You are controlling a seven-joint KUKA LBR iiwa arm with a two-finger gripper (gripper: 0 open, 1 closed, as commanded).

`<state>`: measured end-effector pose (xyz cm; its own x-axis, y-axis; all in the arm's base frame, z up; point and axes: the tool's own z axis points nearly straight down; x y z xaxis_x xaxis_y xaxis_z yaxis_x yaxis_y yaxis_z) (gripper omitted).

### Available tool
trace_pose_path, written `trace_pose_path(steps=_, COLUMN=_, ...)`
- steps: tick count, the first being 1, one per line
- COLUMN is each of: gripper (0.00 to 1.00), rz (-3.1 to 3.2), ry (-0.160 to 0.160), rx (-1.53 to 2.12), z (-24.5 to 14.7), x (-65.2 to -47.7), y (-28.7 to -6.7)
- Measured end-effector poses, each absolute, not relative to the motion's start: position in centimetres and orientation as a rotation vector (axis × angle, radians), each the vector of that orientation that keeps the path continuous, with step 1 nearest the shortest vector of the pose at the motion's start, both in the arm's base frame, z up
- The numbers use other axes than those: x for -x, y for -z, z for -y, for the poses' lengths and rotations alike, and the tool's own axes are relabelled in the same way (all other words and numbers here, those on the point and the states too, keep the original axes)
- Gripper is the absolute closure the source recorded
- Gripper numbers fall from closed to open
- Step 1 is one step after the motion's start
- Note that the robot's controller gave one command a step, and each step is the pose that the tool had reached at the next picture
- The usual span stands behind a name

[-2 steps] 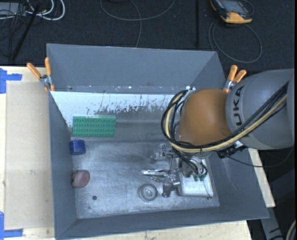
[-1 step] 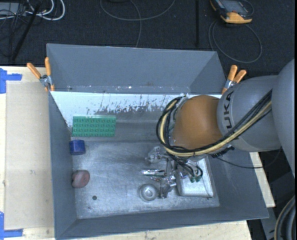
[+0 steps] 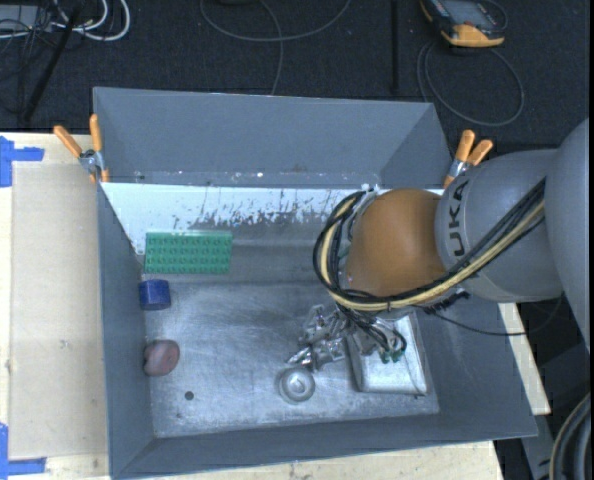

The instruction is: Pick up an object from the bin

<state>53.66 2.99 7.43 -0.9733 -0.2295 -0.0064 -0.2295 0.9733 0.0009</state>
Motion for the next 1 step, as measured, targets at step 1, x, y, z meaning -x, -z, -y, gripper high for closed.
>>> trace_pose_path(steps=1, gripper=1.0, rz=-3.093, ry=0.002, rx=0.498, z=-2.0, x=-54.93, y=-20.55)
